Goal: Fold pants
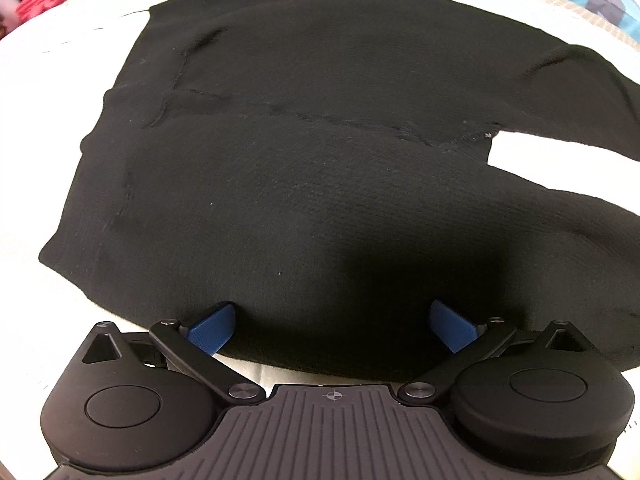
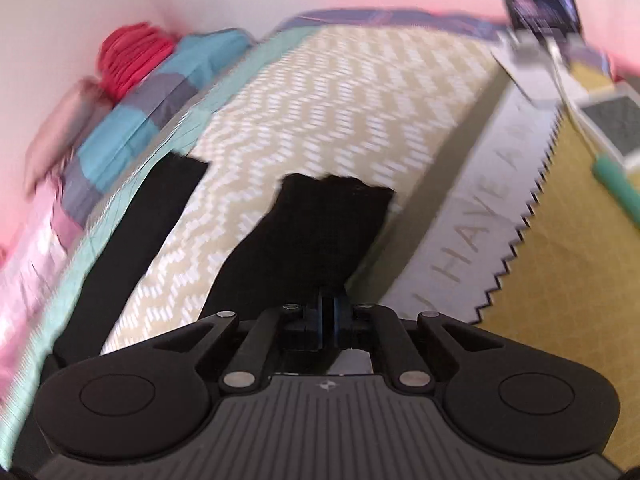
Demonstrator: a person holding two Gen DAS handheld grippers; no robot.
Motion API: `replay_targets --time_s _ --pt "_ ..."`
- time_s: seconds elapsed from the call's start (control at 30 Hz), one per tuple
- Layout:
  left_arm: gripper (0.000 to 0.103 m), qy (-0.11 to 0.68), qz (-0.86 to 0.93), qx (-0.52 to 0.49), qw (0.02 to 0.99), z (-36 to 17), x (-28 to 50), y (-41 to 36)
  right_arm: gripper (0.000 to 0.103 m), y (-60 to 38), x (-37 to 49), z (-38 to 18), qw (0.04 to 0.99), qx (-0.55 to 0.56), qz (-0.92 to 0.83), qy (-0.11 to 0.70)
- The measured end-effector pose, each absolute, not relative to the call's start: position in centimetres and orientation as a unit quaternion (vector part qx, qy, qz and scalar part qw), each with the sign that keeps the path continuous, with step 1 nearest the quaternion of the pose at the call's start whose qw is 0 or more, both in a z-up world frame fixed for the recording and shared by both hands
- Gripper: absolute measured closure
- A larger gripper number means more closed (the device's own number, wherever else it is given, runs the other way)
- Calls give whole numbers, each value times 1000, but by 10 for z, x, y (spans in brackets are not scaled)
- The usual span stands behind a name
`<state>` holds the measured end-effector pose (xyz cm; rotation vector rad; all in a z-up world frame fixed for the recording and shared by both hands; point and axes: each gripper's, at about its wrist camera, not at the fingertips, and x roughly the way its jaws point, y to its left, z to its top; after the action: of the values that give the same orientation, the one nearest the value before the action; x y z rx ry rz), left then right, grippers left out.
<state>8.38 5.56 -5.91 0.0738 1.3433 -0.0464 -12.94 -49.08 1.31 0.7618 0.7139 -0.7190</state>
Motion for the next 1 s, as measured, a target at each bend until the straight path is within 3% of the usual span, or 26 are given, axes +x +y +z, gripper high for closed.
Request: replay_targets --time_s 0.07,0.13,0.17,0.2,0.23,0.3,0.37,0.43,0.53,0.57,0.63,0.67,0.7,1.0 --pt "0 623 -28 37 781 -59 86 57 89 -480 -126 16 809 345 -339 333" --pt "0 621 -37 45 782 -60 88 56 71 -472 -127 19 804 351 -349 329" --pt "0 620 -41 46 782 -60 88 56 48 -466 -129 21 802 360 -349 325" --pt "0 619 -43 45 783 -60 88 58 33 -462 -130 21 801 366 -346 323" --pt "0 618 -44 46 783 -60 87 59 31 -456 -129 20 801 368 -342 326" --pt "0 615 -48 50 785 -59 86 60 40 -444 -119 17 806 349 -329 347" --pt "0 613 -51 52 787 -60 83 60 95 -437 -113 18 818 310 -326 358" --pt "0 610 -57 56 788 -60 83 61 96 -446 -118 19 814 302 -355 346" --pt "0 609 -63 59 789 -61 81 62 95 -467 -146 13 769 413 -385 299" --pt "0 608 -64 59 789 -61 81 62 88 -465 -149 14 768 415 -384 301" --pt "0 606 -66 61 791 -64 81 58 60 -454 -153 25 773 367 -416 309" --pt "0 604 -68 63 791 -64 81 57 38 -448 -156 32 774 343 -435 308" --pt "0 603 -68 63 792 -64 80 57 33 -438 -161 40 777 316 -454 301" --pt "0 584 -71 68 806 -61 68 51 31 -288 -119 43 893 113 -178 398"
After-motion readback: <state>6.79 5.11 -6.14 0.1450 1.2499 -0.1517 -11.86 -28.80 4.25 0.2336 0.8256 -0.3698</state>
